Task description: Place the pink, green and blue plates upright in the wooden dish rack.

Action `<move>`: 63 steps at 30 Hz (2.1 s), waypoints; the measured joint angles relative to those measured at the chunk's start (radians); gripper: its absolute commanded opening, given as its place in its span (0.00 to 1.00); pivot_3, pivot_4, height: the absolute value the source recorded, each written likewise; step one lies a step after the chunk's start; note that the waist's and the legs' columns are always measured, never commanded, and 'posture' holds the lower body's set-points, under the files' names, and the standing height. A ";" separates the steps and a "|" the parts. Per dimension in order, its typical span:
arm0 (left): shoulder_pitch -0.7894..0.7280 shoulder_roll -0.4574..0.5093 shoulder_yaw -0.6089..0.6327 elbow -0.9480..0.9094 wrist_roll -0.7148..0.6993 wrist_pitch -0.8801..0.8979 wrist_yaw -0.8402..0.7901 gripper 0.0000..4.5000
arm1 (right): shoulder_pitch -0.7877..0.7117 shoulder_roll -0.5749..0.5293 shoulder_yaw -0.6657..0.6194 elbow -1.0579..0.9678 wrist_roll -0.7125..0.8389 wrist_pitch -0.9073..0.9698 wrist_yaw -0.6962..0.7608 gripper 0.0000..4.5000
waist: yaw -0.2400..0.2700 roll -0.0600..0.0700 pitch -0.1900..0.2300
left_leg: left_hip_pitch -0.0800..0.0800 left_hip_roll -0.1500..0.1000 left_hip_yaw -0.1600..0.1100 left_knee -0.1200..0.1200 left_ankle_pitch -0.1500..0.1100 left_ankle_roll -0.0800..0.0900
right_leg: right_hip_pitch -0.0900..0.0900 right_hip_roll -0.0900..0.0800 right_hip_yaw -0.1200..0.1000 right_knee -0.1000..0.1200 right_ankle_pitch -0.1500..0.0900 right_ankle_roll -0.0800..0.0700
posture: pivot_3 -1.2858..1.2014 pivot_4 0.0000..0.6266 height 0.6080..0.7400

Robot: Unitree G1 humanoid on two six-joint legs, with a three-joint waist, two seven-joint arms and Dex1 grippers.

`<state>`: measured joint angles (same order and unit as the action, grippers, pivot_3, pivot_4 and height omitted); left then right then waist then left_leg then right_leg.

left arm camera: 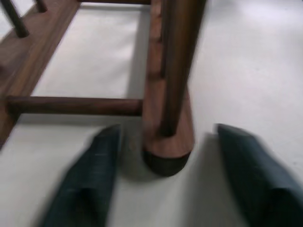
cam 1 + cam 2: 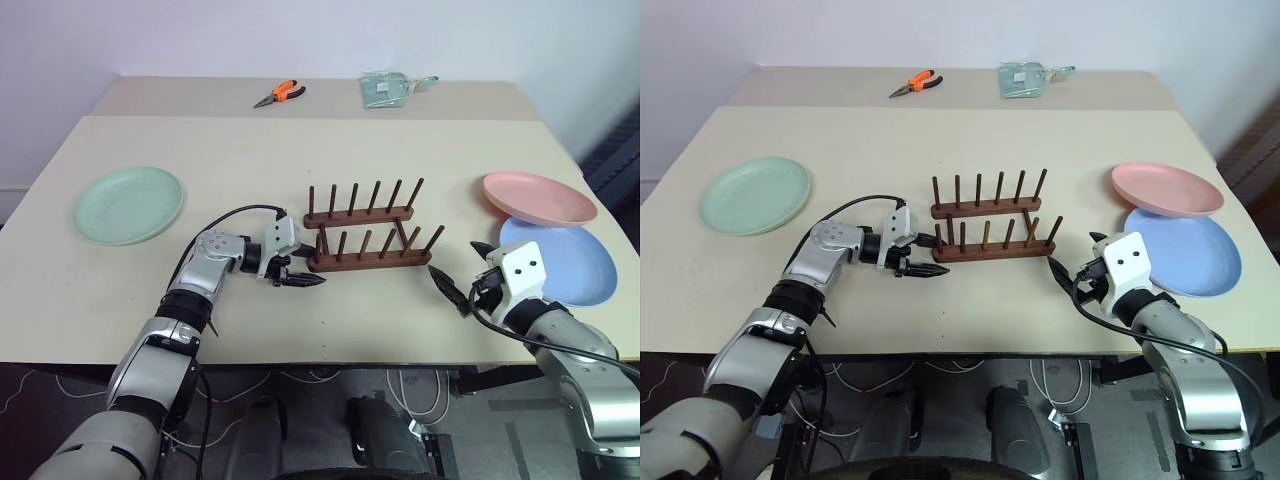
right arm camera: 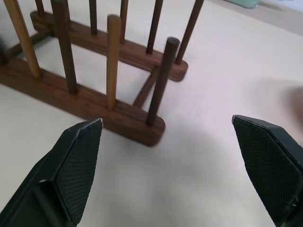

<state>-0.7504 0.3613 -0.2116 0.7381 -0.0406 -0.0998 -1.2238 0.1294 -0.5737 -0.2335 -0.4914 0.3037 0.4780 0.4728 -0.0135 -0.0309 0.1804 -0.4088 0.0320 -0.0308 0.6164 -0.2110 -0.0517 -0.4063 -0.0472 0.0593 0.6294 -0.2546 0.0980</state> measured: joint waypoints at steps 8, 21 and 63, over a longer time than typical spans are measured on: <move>0.130 0.167 0.020 -0.205 -0.044 0.093 -0.052 0.67 | 0.064 -0.083 0.032 -0.024 -0.017 0.025 0.071 0.34 | -0.035 0.002 -0.002 | 0.003 0.002 0.001 -0.003 0.000 0.000 | 0.000 0.001 0.001 0.001 0.000 -0.001 | 0.52 0.24 0.94; 0.227 0.049 -0.034 -0.441 -0.062 0.288 0.063 0.24 | -0.114 -0.069 0.225 0.151 -0.142 0.048 0.058 0.00 | 0.007 0.004 -0.004 | 0.000 0.000 0.001 0.006 -0.001 0.001 | 0.002 -0.001 0.001 0.000 0.000 -0.001 | 0.52 0.24 0.94; 0.322 0.152 0.044 -0.592 -0.205 0.310 0.063 0.23 | -0.580 -0.445 0.305 1.033 -0.684 -0.634 -0.066 0.70 | -0.045 0.006 -0.004 | 0.014 0.000 0.009 -0.003 -0.002 0.004 | 0.007 0.000 0.010 0.000 -0.002 -0.002 | 0.52 0.24 0.94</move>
<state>-0.4284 0.5136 -0.1673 0.1462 -0.2457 0.2104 -1.1611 -0.4502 -1.0183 0.0715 0.5416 -0.3804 -0.1560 0.4071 -0.0581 -0.0252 0.1763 -0.3949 0.0318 -0.0219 0.6131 -0.2135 -0.0477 -0.3991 -0.0470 0.0697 0.6293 -0.2563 0.0963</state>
